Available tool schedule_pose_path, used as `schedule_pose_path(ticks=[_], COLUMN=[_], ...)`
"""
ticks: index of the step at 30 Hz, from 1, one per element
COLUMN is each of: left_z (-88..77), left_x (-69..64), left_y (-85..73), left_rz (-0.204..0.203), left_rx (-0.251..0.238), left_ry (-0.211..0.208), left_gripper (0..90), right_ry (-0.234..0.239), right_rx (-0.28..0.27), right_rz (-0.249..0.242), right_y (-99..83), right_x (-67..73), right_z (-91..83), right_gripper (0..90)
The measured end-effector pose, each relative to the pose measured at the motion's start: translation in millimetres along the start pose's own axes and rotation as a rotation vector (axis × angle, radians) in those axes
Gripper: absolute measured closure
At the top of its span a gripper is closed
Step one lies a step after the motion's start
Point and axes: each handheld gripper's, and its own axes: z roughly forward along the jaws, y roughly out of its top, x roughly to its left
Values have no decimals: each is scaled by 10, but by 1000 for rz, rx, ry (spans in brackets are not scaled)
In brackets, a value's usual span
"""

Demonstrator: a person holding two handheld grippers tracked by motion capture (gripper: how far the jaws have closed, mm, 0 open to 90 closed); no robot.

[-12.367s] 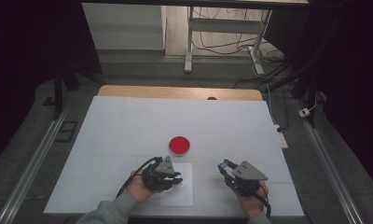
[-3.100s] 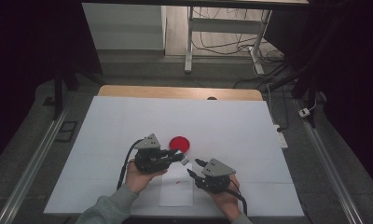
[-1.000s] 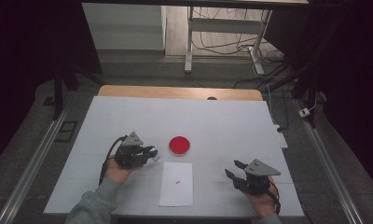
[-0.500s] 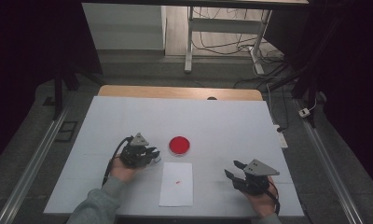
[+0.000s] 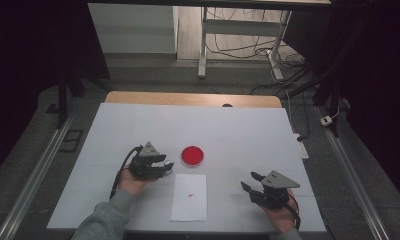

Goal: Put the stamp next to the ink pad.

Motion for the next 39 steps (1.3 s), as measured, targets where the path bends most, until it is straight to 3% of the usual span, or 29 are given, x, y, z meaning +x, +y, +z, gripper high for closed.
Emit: schedule_pose_path(ticks=[4, 10, 14, 28, 39], left_z=[-96, -283, -349, -685, -778], left_x=[-2, -9, -18, 34, -25], left_y=[-13, -71, -151, -556, -756], left_rz=[-10, -3, -3, -62, -63], left_rx=[-40, -101, -93, -93, -75], left_ry=[4, -25, -31, -54, -63], left_gripper=[387, 374, 368, 372, 374], right_ry=[0, -4, -14, -18, -23], right_rx=[-2, 0, 0, 6, 16], right_rz=[2, 9, 11, 12, 4], right_y=[-4, -19, -33, -109, -142], right_x=[-9, -37, -61, -177, -233], right_z=[-2, -14, -30, -75, -80], right_gripper=[472, 472, 471, 471, 471])
